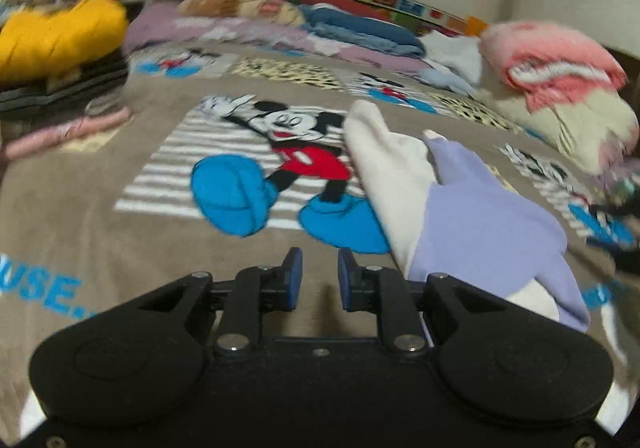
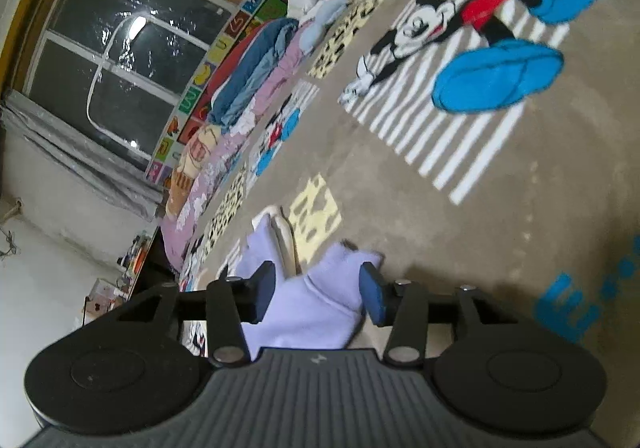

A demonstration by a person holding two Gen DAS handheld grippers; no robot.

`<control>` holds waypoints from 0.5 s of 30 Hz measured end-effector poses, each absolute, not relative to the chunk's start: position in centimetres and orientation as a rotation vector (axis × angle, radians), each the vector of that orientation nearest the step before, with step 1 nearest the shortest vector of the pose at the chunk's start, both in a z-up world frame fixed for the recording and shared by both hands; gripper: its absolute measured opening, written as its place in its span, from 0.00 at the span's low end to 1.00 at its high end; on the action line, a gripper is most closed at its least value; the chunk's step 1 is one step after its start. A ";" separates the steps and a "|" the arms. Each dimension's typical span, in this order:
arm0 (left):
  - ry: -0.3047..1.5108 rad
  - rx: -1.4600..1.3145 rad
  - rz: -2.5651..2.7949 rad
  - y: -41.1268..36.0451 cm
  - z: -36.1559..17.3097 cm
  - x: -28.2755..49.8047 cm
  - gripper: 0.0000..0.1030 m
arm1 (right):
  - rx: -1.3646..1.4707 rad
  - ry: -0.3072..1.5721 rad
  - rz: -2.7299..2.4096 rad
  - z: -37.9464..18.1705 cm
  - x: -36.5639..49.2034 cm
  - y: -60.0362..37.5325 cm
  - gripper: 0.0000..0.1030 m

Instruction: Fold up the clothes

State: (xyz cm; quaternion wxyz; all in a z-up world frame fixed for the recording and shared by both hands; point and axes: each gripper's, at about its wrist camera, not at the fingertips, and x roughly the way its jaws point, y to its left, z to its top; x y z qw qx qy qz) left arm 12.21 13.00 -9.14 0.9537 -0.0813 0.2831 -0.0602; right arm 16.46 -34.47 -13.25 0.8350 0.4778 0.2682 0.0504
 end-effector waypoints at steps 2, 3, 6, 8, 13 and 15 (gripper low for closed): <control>0.578 -0.153 -0.159 12.1 -9.2 12.1 0.15 | 1.029 0.591 0.124 -14.0 16.4 -34.1 0.52; 0.580 -0.142 -0.178 11.5 -9.2 12.0 0.15 | 1.038 0.599 0.134 -14.2 16.5 -33.9 0.53; 0.586 -0.112 -0.233 9.9 -9.5 12.0 0.15 | 1.067 0.619 0.170 -14.8 16.7 -33.0 0.57; 0.602 -0.119 -0.262 9.5 -9.7 12.1 0.15 | 1.083 0.628 0.187 -15.1 16.8 -32.6 0.59; 0.649 -0.223 -0.350 10.2 -10.4 12.6 0.50 | 1.116 0.626 0.196 -16.0 17.0 -32.1 0.61; 0.651 -0.221 -0.405 9.9 -10.3 12.1 0.54 | 1.145 0.607 0.194 -16.3 17.1 -32.1 0.61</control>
